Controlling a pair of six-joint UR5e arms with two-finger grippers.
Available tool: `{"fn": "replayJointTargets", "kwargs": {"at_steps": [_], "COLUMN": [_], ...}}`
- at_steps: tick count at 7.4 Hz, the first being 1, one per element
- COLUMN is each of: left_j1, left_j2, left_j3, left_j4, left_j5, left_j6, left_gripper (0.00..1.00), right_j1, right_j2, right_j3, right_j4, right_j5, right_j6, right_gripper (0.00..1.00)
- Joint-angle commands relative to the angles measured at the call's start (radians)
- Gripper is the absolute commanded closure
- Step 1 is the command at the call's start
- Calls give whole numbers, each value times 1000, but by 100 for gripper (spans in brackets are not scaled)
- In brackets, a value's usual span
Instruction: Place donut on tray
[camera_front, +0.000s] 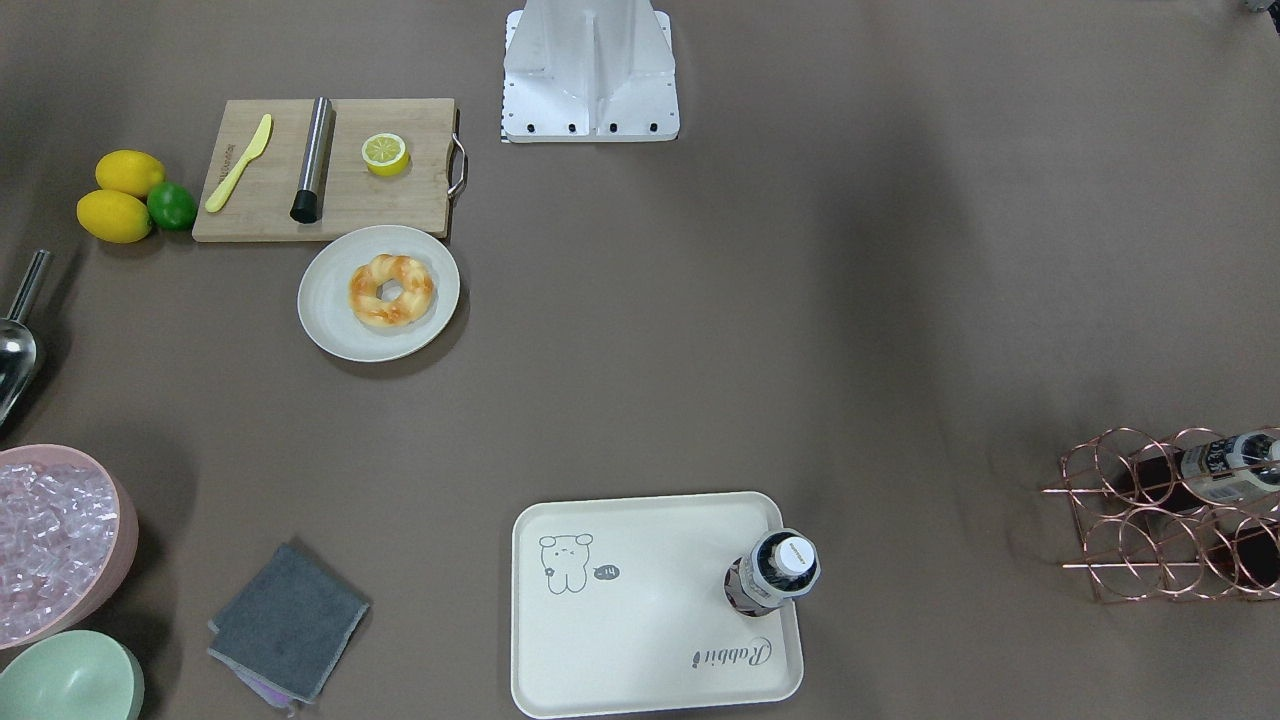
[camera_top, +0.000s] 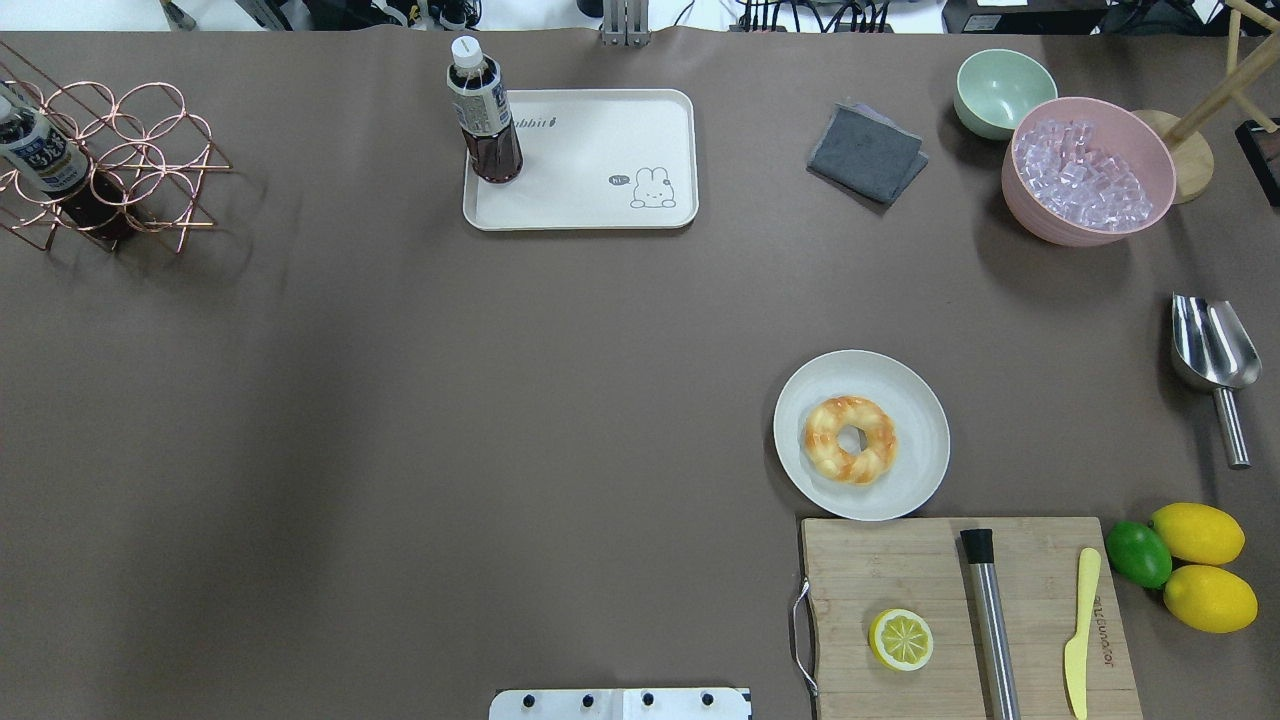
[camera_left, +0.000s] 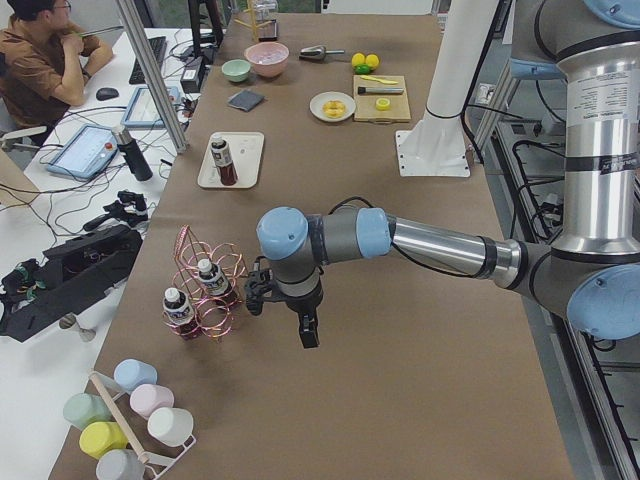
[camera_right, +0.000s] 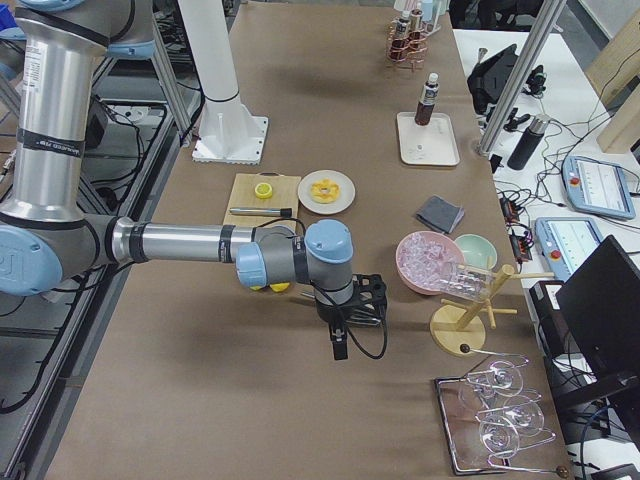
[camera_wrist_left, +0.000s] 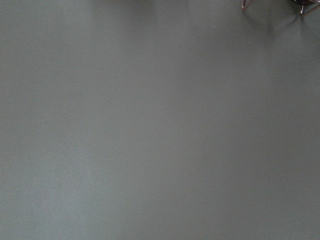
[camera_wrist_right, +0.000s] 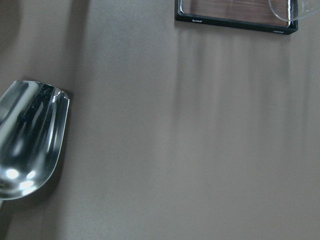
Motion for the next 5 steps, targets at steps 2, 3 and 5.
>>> {"fn": "replayJointTargets", "kwargs": {"at_steps": [2, 3, 5], "left_j1": [0, 0, 0], "left_j2": [1, 0, 0], "left_j3": [7, 8, 14], "left_j4": [0, -1, -1], "left_j5": [0, 0, 0], "left_j6": [0, 0, 0], "left_gripper": [2, 2, 2], "right_j1": [-11, -14, -14], "right_j2": [1, 1, 1], "right_j3": [-7, -11, -10], "right_j4": [0, -1, -1], "right_j5": [3, 3, 7], "right_j6": [1, 3, 3], "right_gripper": [3, 3, 5]}}
